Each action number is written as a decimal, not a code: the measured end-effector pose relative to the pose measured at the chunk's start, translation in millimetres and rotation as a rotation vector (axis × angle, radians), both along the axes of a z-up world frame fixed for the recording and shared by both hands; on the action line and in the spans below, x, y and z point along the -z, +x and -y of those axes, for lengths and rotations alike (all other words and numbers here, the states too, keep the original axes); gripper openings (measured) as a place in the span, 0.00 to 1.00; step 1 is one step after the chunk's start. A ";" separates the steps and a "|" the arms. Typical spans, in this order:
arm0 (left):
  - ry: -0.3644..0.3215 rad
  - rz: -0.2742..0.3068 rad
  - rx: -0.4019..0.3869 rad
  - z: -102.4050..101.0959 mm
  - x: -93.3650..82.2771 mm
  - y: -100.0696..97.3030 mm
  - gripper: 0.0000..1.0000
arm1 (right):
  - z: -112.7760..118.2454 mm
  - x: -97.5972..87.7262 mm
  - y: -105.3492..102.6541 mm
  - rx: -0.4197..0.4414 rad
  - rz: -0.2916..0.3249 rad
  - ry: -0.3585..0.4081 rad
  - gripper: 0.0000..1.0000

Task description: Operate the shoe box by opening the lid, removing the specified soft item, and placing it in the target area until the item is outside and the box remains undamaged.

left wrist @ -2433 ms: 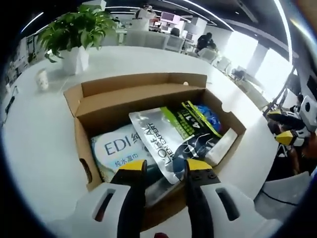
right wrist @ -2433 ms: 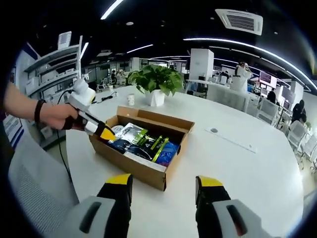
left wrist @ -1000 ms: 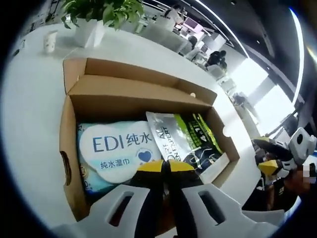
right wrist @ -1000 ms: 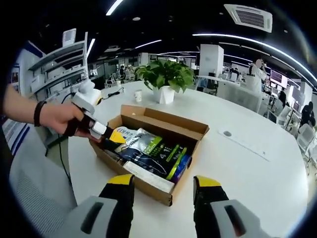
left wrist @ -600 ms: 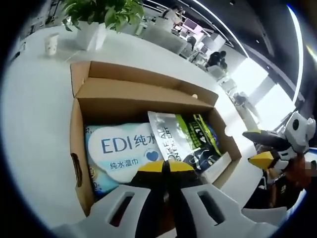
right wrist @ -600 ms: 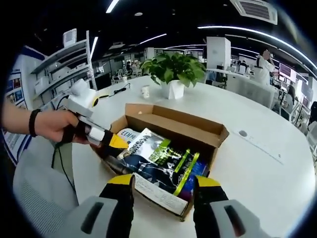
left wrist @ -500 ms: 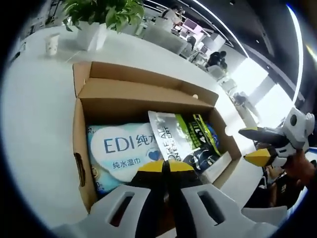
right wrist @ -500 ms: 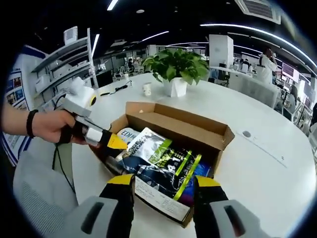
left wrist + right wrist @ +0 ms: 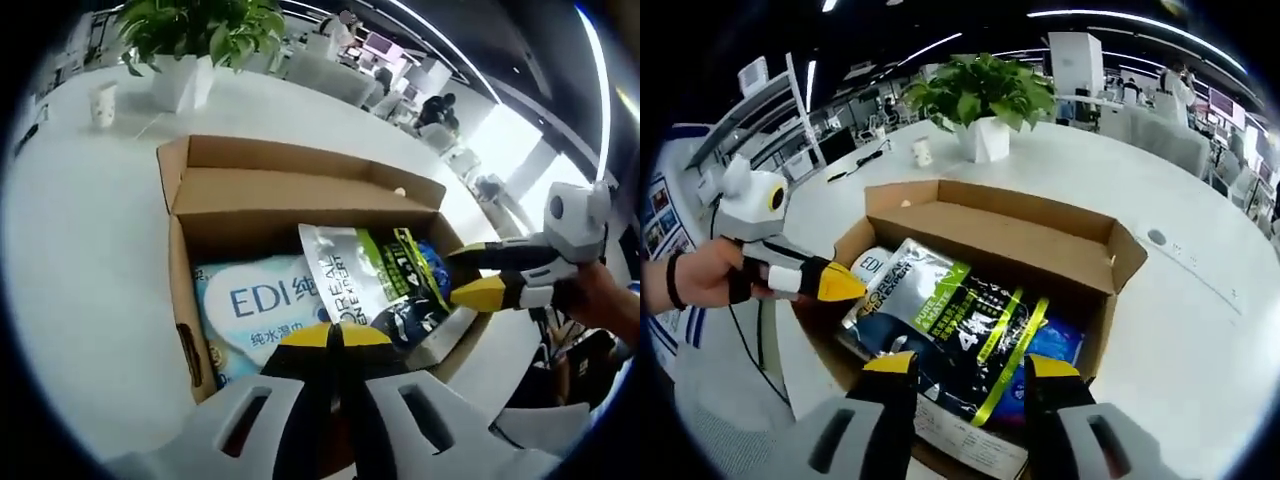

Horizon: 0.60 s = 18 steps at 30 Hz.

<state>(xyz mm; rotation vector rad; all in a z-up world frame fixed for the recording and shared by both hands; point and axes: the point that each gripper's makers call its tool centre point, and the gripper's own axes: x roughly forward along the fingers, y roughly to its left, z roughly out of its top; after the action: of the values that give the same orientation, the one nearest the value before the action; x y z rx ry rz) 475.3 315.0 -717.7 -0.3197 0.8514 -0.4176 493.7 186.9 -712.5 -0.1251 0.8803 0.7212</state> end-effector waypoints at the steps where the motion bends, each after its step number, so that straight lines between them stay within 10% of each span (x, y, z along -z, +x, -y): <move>1: 0.001 0.000 0.002 0.0 -0.1 0.0 0.00 | 0.6 3.0 -0.2 0.007 -0.012 -0.009 0.39; 18: -0.012 -0.012 0.013 -0.8 2.0 0.3 0.00 | -4.0 26.2 5.3 0.055 -0.110 -0.037 0.36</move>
<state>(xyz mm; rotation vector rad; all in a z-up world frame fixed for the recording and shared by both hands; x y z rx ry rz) 475.6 315.8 -719.7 -0.3276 0.8631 -0.4335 499.0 190.9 -738.7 -0.0940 0.9986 0.6651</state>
